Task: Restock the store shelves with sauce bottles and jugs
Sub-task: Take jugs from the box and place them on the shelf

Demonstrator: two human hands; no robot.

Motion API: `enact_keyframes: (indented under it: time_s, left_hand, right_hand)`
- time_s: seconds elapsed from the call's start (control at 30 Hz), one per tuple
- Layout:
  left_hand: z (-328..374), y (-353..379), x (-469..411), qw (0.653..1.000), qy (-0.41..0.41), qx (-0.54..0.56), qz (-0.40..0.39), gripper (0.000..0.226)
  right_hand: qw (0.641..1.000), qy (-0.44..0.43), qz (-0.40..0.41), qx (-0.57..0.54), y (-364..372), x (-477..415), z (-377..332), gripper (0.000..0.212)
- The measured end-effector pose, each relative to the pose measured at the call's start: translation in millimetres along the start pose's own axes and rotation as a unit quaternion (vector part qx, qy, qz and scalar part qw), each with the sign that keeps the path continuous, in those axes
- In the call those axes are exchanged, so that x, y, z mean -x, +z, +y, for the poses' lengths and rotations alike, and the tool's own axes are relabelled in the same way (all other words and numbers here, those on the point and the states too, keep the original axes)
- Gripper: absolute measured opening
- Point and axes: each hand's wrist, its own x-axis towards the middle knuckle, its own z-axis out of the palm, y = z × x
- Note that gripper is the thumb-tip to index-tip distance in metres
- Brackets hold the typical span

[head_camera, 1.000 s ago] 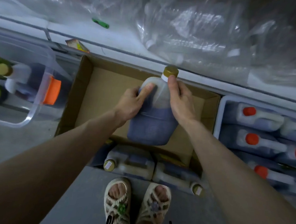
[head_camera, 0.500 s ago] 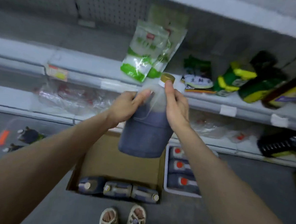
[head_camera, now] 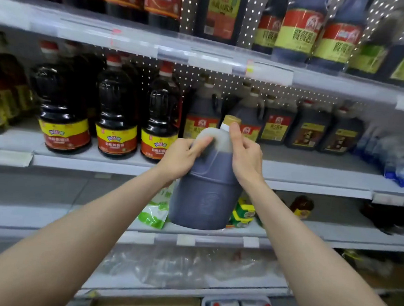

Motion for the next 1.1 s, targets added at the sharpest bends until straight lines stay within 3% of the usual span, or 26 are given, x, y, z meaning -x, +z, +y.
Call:
enact_keyframes:
  time_s: [0.47, 0.67, 0.83, 1.0, 1.1]
  left_hand:
    - [-5, 51, -94, 0.993, 0.019, 0.0, 0.118, 0.057]
    - [-26, 81, -136, 0.981, 0.022, -0.042, 0.188, 0.047]
    - [-37, 93, -166, 0.97, 0.028, -0.094, 0.221, 0.041]
    - [-43, 91, -184, 0.966, 0.016, -0.093, 0.242, 0.048]
    - [-48, 90, -186, 0.966, 0.021, -0.099, 0.239, 0.05]
  right_hand:
    - [0.999, -0.036, -0.017, -0.006, -9, -107, 26, 0.054]
    - [0.998, -0.054, -0.032, 0.013, -6, -161, 61, 0.05]
    - [0.997, -0.033, -0.063, 0.013, 2, -198, 78, 0.073]
    - [0.995, -0.025, -0.092, 0.0, 11, -218, 84, 0.061]
    - [0.995, -0.033, -0.094, 0.004, 13, -216, 87, 0.067]
